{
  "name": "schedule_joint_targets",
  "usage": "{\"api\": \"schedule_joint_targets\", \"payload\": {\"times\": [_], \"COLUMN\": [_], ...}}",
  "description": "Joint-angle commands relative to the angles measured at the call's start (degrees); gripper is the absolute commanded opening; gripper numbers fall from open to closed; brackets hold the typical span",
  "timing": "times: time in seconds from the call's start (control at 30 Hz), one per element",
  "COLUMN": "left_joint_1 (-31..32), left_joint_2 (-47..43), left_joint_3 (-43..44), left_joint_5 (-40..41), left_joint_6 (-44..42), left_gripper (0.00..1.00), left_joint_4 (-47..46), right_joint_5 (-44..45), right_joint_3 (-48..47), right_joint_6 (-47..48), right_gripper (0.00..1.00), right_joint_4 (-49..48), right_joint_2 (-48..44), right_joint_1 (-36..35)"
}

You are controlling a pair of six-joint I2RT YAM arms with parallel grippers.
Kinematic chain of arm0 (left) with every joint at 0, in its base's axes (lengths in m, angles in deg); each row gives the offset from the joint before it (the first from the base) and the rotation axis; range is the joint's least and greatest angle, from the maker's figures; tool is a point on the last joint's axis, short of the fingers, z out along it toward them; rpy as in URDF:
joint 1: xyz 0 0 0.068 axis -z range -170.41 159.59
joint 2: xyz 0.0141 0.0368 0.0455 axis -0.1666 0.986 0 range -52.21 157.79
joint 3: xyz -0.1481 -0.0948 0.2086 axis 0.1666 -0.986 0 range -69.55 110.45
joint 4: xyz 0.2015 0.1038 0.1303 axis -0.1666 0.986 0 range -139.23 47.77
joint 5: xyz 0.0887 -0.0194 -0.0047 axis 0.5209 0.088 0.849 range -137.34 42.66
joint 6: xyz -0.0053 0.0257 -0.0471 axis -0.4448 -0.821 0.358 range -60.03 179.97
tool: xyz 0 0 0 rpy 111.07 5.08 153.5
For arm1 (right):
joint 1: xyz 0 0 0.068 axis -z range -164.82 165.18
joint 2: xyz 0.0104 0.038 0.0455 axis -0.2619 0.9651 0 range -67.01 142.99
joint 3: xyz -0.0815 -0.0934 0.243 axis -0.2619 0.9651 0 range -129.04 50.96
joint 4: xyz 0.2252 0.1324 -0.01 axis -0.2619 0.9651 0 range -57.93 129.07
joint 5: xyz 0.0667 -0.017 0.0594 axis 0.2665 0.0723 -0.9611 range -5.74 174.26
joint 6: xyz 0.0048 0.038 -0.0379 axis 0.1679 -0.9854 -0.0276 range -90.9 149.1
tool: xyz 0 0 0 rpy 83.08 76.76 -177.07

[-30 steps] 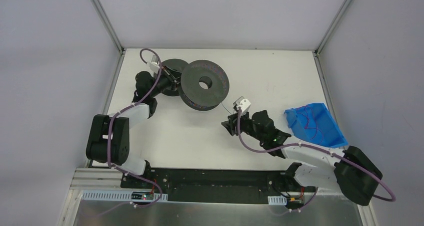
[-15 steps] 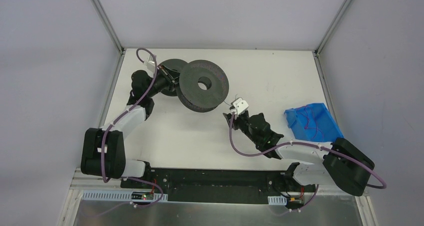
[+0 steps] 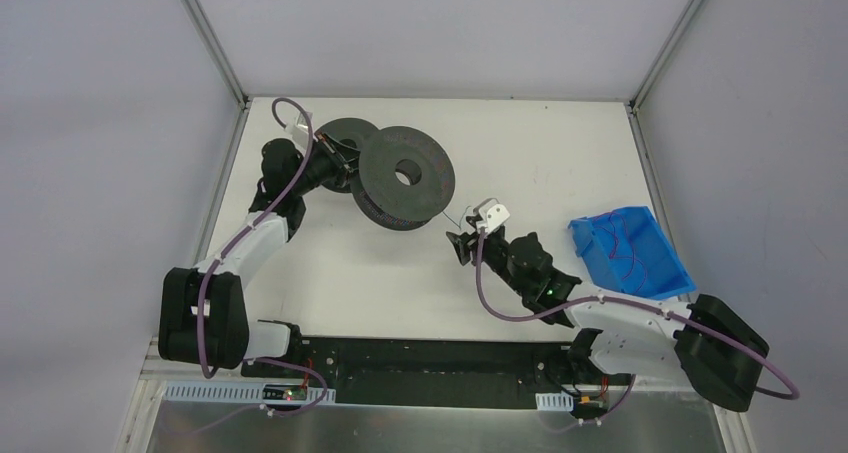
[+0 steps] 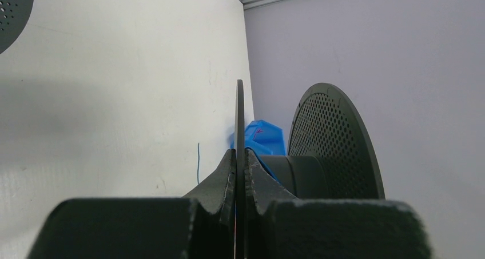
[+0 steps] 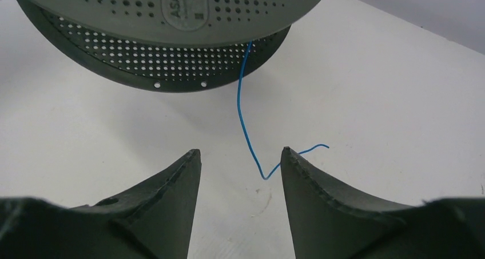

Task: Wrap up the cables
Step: Wrap the cable around the cable reel.

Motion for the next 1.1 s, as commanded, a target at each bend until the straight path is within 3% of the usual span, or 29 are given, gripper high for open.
{"api": "schedule_joint_targets", "payload": {"times": [0.0,0.43,0.47,0.63,1.07], "left_joint_1": [0.09,0.11,0.13,0.09,-1.83], "left_joint_2": [-4.20,-6.74,-6.83,-6.93,-4.14], "left_joint_3": [2.59,3.53,3.63,3.54,6.56], "left_joint_5": [0.33,-0.11,-0.05,1.36,5.46], "left_joint_6": [0.96,0.03,-0.15,0.23,2.64], "left_gripper": [0.00,0.00,0.00,0.00,0.00], "left_joint_4": [-2.15,2.70,3.08,3.96,5.17], "right_joint_5": [0.61,0.20,0.16,-3.36,8.50], "right_joint_3": [-0.40,-3.82,-3.69,-3.05,-1.35], "right_joint_6": [1.74,5.04,4.94,2.08,-8.40], "right_gripper": [0.57,0.54,0.50,0.00,0.00], "right_joint_4": [-3.58,-13.19,-13.51,-11.43,6.88], "right_joint_2": [2.51,16.16,16.36,15.02,7.11], "right_joint_1": [0.58,2.66,2.72,2.29,-11.14]}}
